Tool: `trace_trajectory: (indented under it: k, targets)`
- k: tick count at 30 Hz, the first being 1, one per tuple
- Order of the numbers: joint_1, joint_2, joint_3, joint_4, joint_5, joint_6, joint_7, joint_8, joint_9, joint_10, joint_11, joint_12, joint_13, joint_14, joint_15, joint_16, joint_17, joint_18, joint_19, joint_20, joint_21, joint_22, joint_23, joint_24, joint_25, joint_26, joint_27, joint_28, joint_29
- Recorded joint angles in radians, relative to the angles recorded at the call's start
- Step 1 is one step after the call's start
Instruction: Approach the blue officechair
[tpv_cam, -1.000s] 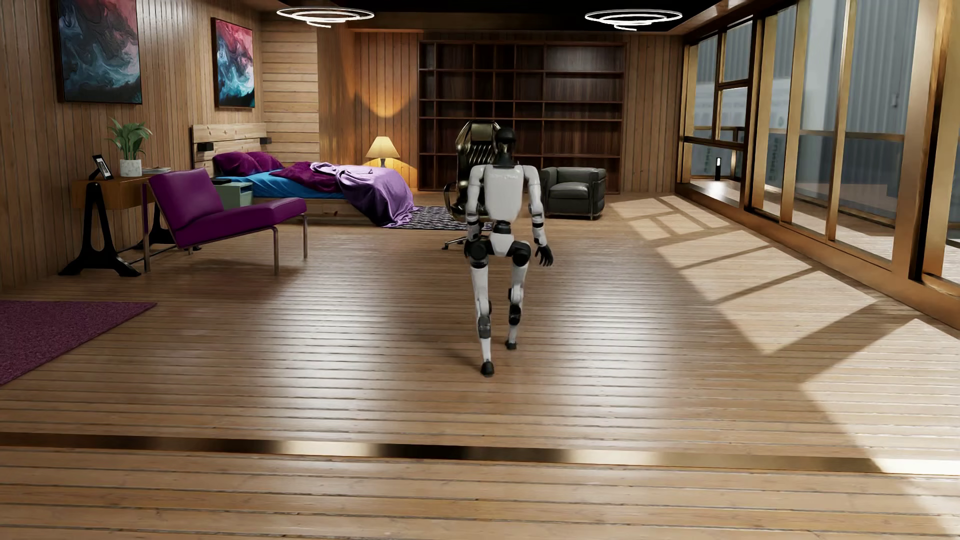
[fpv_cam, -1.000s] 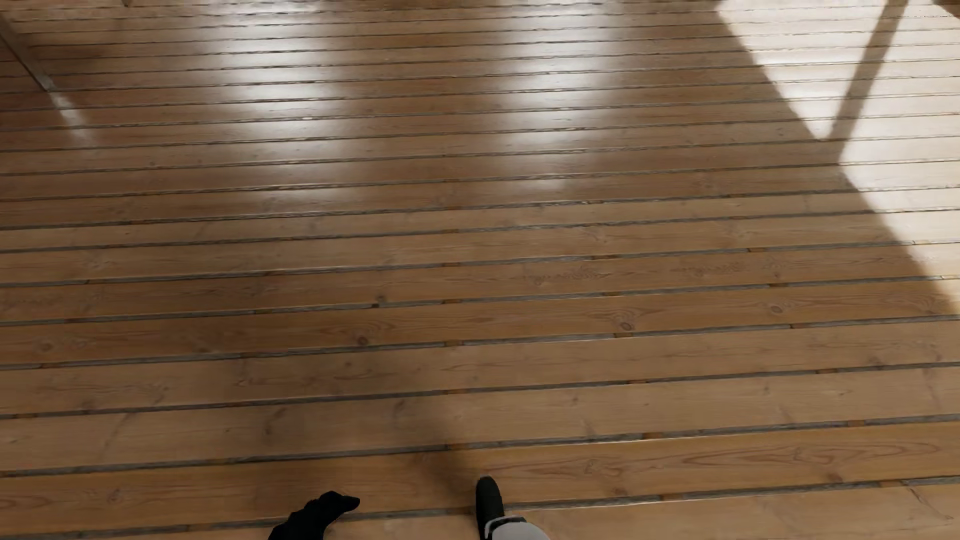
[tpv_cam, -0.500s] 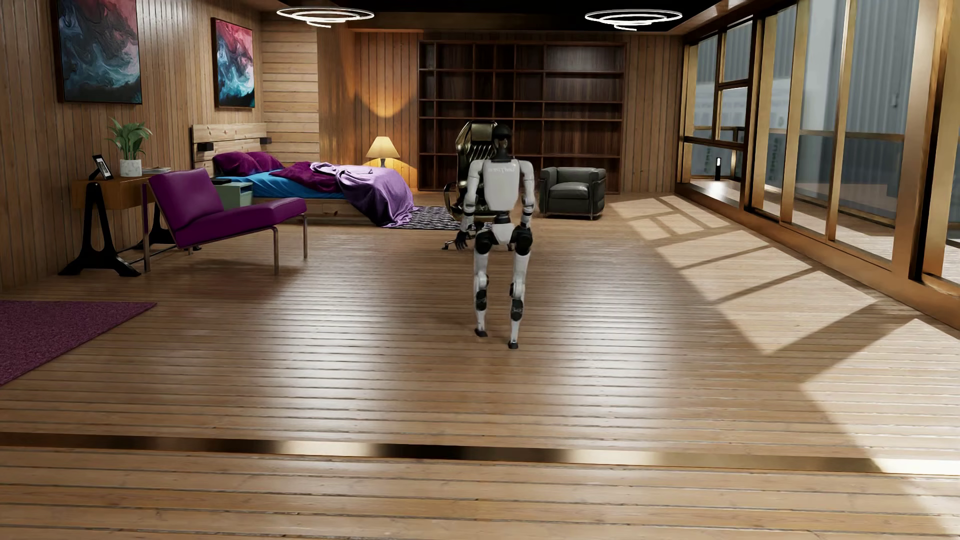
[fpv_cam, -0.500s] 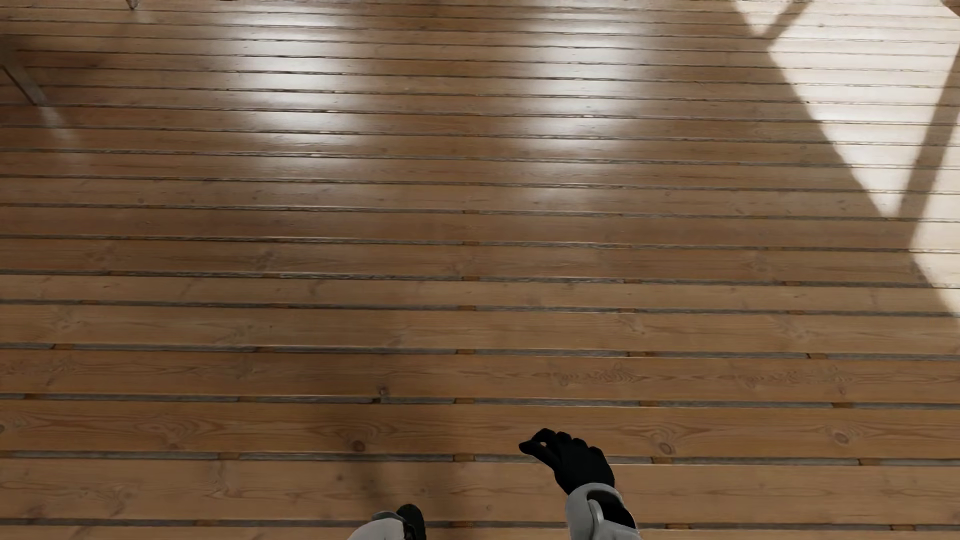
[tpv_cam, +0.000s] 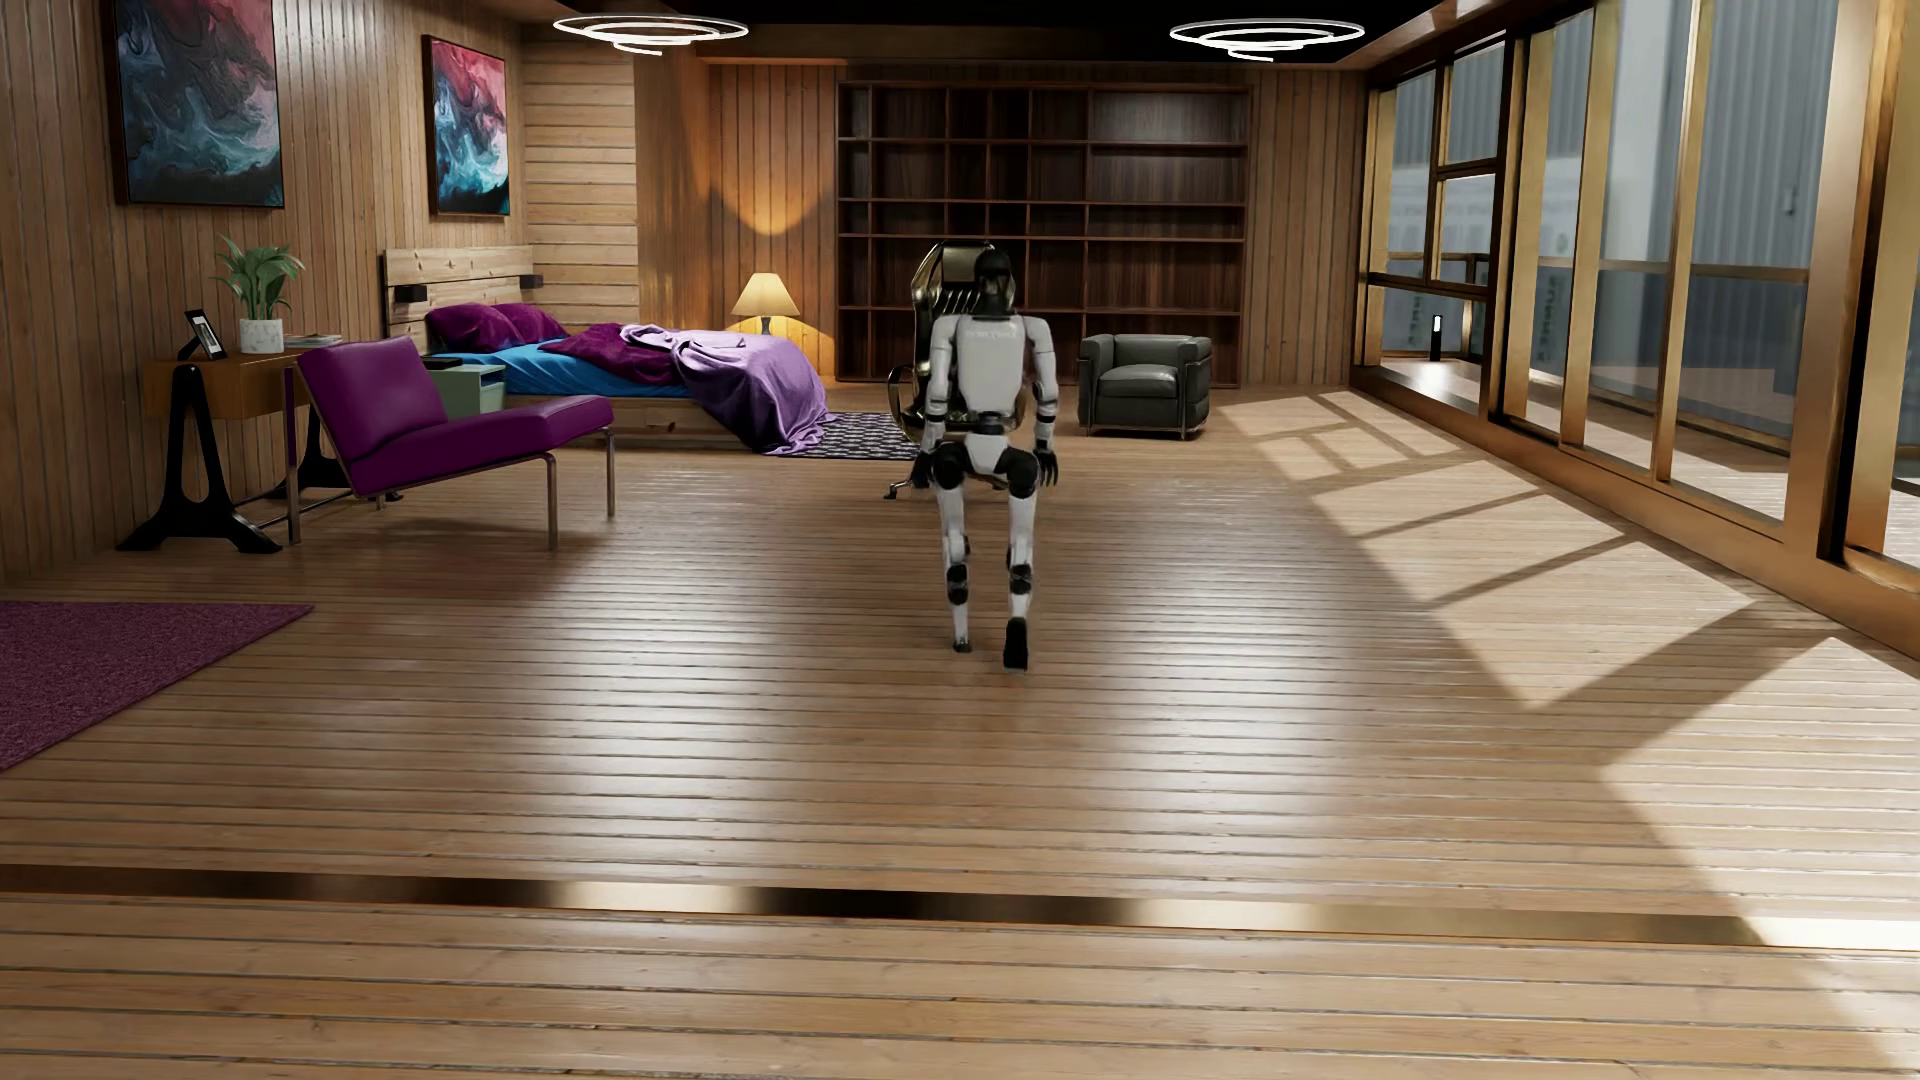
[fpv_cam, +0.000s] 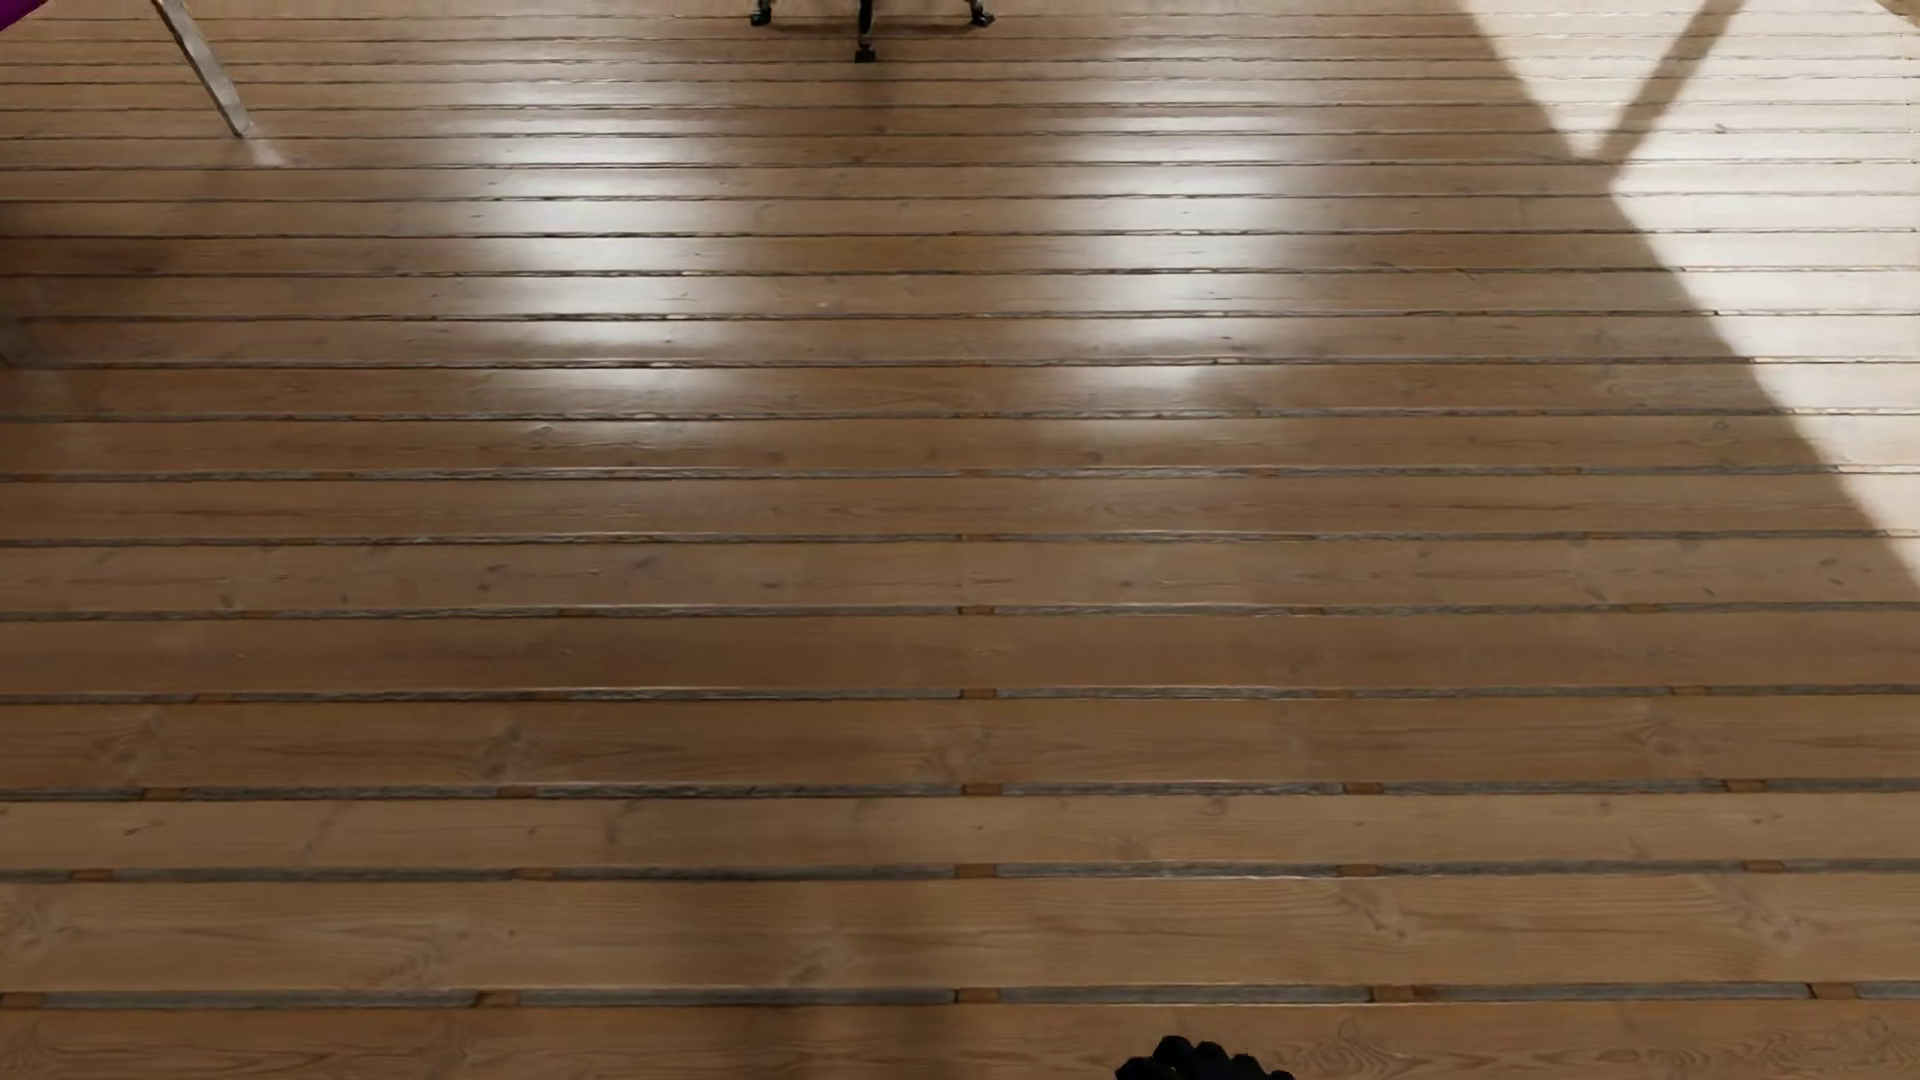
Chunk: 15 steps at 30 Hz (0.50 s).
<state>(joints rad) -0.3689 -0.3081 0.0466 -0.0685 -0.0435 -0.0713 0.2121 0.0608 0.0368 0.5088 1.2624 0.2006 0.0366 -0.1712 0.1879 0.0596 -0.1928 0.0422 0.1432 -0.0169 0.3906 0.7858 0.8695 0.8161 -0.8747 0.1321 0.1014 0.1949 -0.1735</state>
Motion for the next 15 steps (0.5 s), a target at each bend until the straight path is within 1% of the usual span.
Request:
trace_trajectory:
  k: [2,3,4,5,6,7,9,10,11,12,13,14,15]
  targets:
    - [0.089,-0.139,-0.017,-0.038,0.005,-0.015,-0.003,0.011,0.008,-0.018,-0.007,-0.059,0.085,-0.056,-0.13,0.005,-0.031,0.01,-0.053,-0.017,-0.064,0.019,-0.075,0.015,0.058,-0.032,0.005,0.009,-0.015]
    - [0.135,-0.195,-0.028,-0.053,0.016,-0.018,-0.01,0.021,0.011,-0.032,-0.07,-0.087,0.115,-0.08,-0.207,0.006,-0.025,0.013,-0.076,-0.033,-0.09,0.011,-0.098,0.018,0.078,-0.04,0.023,0.007,-0.031]
    - [0.18,-0.24,-0.04,-0.065,0.025,-0.02,-0.019,0.032,0.013,-0.049,-0.169,-0.109,0.137,-0.101,-0.251,0.013,-0.023,0.015,-0.077,-0.049,-0.116,0.0,-0.108,0.019,0.096,-0.054,0.035,0.005,-0.043]
    - [0.224,-0.271,-0.052,-0.074,0.028,-0.02,-0.031,0.036,0.014,-0.07,-0.303,-0.133,0.156,-0.118,-0.281,0.021,-0.019,0.017,-0.101,-0.067,-0.14,-0.012,-0.114,0.019,0.108,-0.063,0.044,0.003,-0.051]
    - [0.267,-0.29,-0.064,-0.083,0.021,-0.02,-0.043,0.027,0.014,-0.091,-0.458,-0.156,0.172,-0.135,-0.282,0.027,-0.015,0.018,-0.116,-0.085,-0.16,-0.023,-0.114,0.019,0.113,-0.069,0.051,0.001,-0.058]
    - [0.311,-0.297,-0.075,-0.09,0.01,-0.02,-0.056,0.005,0.012,-0.119,-0.634,-0.177,0.185,-0.146,-0.259,0.033,-0.01,0.019,-0.133,-0.103,-0.173,-0.032,-0.11,0.018,0.111,-0.071,0.056,-0.002,-0.063]
    - [0.405,-0.272,-0.096,-0.099,0.006,-0.016,-0.083,-0.035,0.006,-0.183,-0.987,-0.207,0.205,-0.152,-0.201,0.041,-0.002,0.017,-0.109,-0.134,-0.178,-0.042,-0.093,0.011,0.093,-0.075,0.053,-0.01,-0.068]
    - [0.445,-0.266,-0.104,-0.101,0.01,-0.013,-0.095,-0.041,0.003,-0.194,-1.078,-0.215,0.213,-0.16,-0.21,0.043,-0.003,0.014,-0.097,-0.148,-0.175,-0.043,-0.081,0.009,0.081,-0.072,0.046,-0.015,-0.07]
    - [0.476,-0.267,-0.112,-0.101,0.015,-0.01,-0.106,-0.043,0.002,-0.187,-1.075,-0.217,0.217,-0.168,-0.204,0.046,-0.003,0.013,-0.08,-0.162,-0.169,-0.044,-0.067,0.014,0.068,-0.057,0.038,-0.018,-0.069]
    - [0.509,-0.276,-0.12,-0.097,0.029,-0.005,-0.116,-0.032,-0.001,-0.163,-1.003,-0.213,0.22,-0.165,-0.182,0.049,-0.002,0.011,-0.112,-0.176,-0.165,-0.044,-0.05,0.025,0.054,-0.028,0.034,-0.017,-0.068]
    - [0.54,-0.277,-0.127,-0.083,0.05,0.003,-0.128,-0.026,-0.005,-0.141,-0.941,-0.202,0.222,-0.147,-0.114,0.054,0.006,0.013,-0.175,-0.189,-0.167,-0.041,-0.031,0.039,0.042,0.009,0.034,-0.015,-0.068]
    - [0.561,-0.258,-0.13,-0.063,0.062,0.016,-0.133,-0.037,-0.01,-0.098,-0.899,-0.182,0.223,-0.098,-0.062,0.056,0.02,-0.001,-0.152,-0.196,-0.179,-0.032,-0.009,0.046,0.036,0.043,0.041,-0.012,-0.07]
    - [0.564,-0.235,-0.132,-0.033,0.078,0.032,-0.131,-0.055,-0.013,-0.028,-0.86,-0.155,0.218,-0.022,-0.058,0.058,0.04,-0.03,-0.149,-0.189,-0.199,-0.015,0.015,0.043,0.038,0.07,0.052,-0.014,-0.073]
